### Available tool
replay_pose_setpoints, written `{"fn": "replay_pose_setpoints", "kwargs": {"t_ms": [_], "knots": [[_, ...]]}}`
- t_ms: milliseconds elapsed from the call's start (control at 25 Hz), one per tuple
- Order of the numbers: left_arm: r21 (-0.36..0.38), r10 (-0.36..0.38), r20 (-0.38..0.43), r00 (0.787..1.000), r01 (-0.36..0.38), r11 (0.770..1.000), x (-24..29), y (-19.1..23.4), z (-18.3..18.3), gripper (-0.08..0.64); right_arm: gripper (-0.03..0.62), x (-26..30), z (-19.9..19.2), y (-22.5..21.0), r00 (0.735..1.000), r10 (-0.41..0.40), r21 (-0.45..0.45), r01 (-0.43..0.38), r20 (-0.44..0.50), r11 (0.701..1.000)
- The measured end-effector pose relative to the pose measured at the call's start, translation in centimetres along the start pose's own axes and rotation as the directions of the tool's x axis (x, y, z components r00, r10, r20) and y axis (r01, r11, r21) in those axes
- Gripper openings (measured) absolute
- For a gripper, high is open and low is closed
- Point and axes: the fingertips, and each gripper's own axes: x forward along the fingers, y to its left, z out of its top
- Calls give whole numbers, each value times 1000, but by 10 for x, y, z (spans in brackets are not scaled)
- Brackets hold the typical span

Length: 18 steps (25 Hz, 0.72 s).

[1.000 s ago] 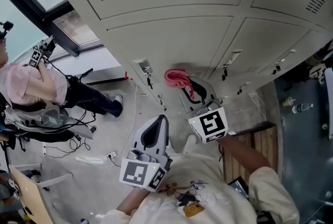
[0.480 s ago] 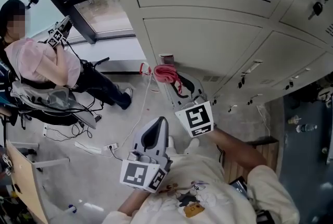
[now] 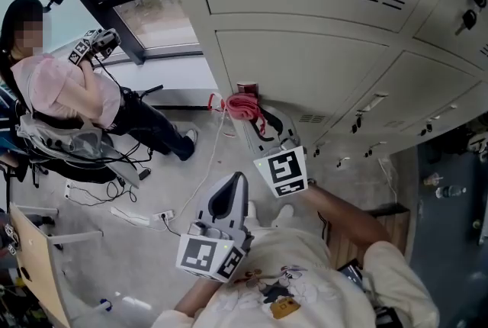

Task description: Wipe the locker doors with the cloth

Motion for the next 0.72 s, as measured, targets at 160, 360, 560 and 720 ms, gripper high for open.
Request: {"fn": "replay_pose_setpoints", "kwargs": {"t_ms": [160,360,560,720], "knots": [[0,-13,-2,1000,13,1000,4,-4,0,6,101,-2,-2,-6,1000,-9,-5,9,-9,1000],[2,-28,-12,1000,28,1000,8,-8,-2,6,101,-10,-7,-18,999,-31,-13,30,-18,999],[2,-57,-22,998,57,998,14,-15,-5,6,103,-18,-12,-28,998,-56,-26,56,-28,998],[7,-79,-29,996,79,997,19,-21,-5,6,103,-25,-15,-37,996,-81,-22,80,-33,997]]}}
